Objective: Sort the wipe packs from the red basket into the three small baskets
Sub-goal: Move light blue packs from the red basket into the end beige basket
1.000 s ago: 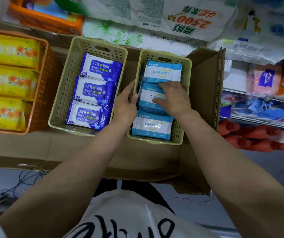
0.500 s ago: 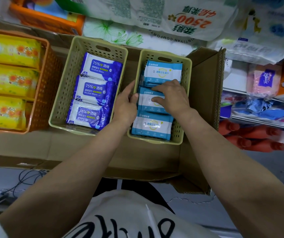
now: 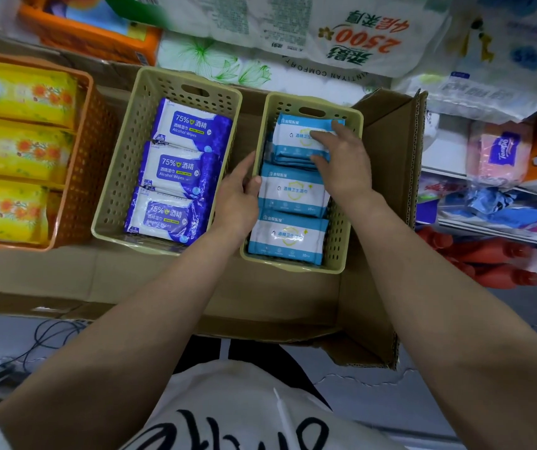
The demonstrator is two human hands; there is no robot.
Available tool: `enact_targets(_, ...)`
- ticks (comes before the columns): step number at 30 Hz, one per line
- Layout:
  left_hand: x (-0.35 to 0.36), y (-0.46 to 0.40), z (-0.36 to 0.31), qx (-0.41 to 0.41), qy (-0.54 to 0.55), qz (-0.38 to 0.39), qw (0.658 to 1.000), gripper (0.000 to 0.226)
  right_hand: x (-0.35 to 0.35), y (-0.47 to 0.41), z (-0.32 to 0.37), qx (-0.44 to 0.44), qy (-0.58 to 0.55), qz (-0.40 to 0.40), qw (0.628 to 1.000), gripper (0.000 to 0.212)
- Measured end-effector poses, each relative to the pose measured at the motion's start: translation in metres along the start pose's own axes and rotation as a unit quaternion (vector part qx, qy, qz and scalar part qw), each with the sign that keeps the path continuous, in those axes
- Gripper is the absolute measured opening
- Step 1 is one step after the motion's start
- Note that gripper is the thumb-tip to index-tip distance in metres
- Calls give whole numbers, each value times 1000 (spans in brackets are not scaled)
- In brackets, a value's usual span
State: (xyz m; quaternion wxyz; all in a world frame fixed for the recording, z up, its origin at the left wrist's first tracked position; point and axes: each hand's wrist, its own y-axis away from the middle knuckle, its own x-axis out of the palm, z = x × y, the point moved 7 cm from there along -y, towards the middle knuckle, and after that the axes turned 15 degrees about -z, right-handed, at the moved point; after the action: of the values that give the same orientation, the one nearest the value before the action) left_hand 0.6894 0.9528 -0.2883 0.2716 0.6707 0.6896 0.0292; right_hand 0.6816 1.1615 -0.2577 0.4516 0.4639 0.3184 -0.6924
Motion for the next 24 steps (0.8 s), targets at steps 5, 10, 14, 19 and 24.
enact_targets(5, 0, 0, 0, 6, 3, 4, 1000, 46, 14, -13, 7, -65, 26, 60, 996, 48)
enact_targets(10, 0, 0, 1, 8, 1, 4, 1000, 46, 12, -14, 7, -85, 24, 32, 996, 38)
enact_targets(14, 0, 0, 1, 2, 10, 9, 1000, 46, 10, -11, 7, -105, 26, 30, 994, 33)
enact_targets(19, 0, 0, 0, -1, 5, 7, 1000, 46, 10, -15, 10, -102, 47, 21, 993, 32)
enact_targets(24, 1, 0, 0, -5, 5, 8, 1000, 46, 11, -15, 12, -95, 53, 7, 994, 31)
